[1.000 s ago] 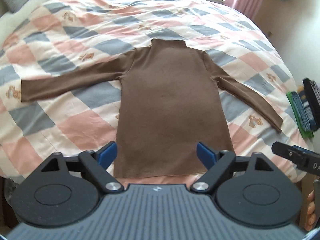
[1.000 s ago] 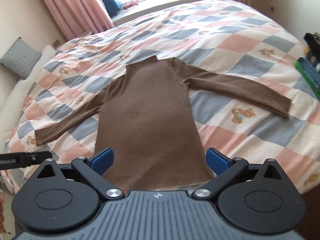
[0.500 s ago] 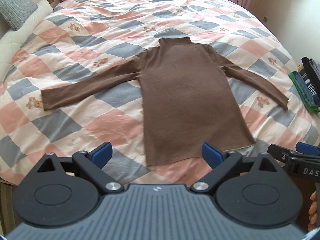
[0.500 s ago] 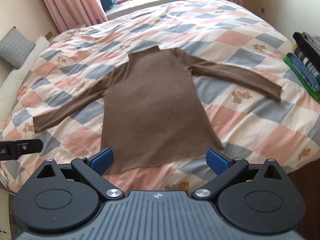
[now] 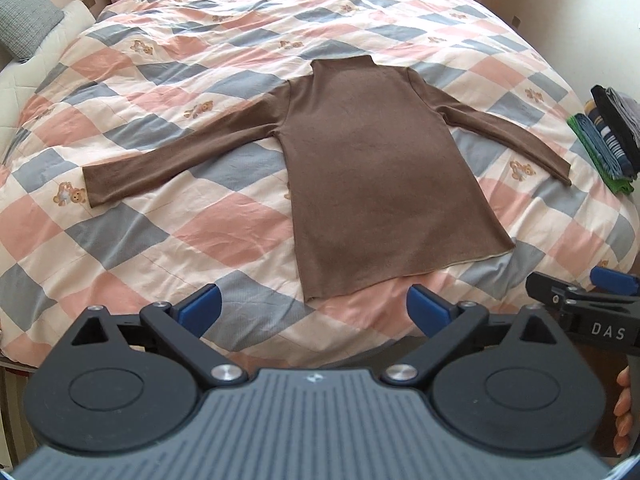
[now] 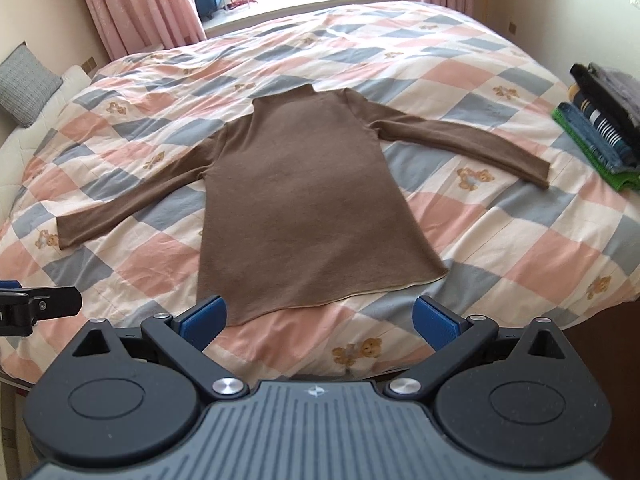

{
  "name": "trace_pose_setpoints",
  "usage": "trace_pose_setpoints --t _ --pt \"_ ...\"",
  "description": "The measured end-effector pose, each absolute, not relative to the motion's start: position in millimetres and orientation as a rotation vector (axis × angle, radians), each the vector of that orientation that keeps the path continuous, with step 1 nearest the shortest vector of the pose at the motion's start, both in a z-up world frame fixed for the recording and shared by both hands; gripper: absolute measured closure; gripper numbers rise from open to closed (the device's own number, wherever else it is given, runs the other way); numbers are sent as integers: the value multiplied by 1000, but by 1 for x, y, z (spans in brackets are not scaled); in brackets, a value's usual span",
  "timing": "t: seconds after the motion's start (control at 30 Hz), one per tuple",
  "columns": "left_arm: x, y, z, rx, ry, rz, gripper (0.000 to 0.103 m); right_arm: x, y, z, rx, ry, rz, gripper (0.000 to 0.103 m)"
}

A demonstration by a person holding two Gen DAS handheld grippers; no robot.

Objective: Fold clothes
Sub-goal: 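Release the hem and pull both grippers back from the flat sweater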

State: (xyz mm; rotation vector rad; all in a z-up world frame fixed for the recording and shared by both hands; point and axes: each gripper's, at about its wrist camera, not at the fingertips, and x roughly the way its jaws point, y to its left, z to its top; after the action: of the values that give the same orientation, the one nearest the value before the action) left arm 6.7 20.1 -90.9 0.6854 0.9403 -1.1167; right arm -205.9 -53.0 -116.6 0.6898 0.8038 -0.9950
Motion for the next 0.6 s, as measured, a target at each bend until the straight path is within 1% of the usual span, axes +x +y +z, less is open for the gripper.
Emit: trace_pose_setpoints --t 0.13,0.33,0.47,0.6 --pt "-2 4 -92 677 945 -1122 1 -216 -69 -114 661 815 -998 0" --pt "-15 -34 -100 631 1006 -1104 1 -242 -111 -112 635 844 -970 0" --pt "-22 -61 -114 581 1063 -1067 1 -262 -144 -111 600 853 -933 0" --pt "-27 -76 -131 512 1106 -1005 1 -277 -180 -125 612 892 -867 1"
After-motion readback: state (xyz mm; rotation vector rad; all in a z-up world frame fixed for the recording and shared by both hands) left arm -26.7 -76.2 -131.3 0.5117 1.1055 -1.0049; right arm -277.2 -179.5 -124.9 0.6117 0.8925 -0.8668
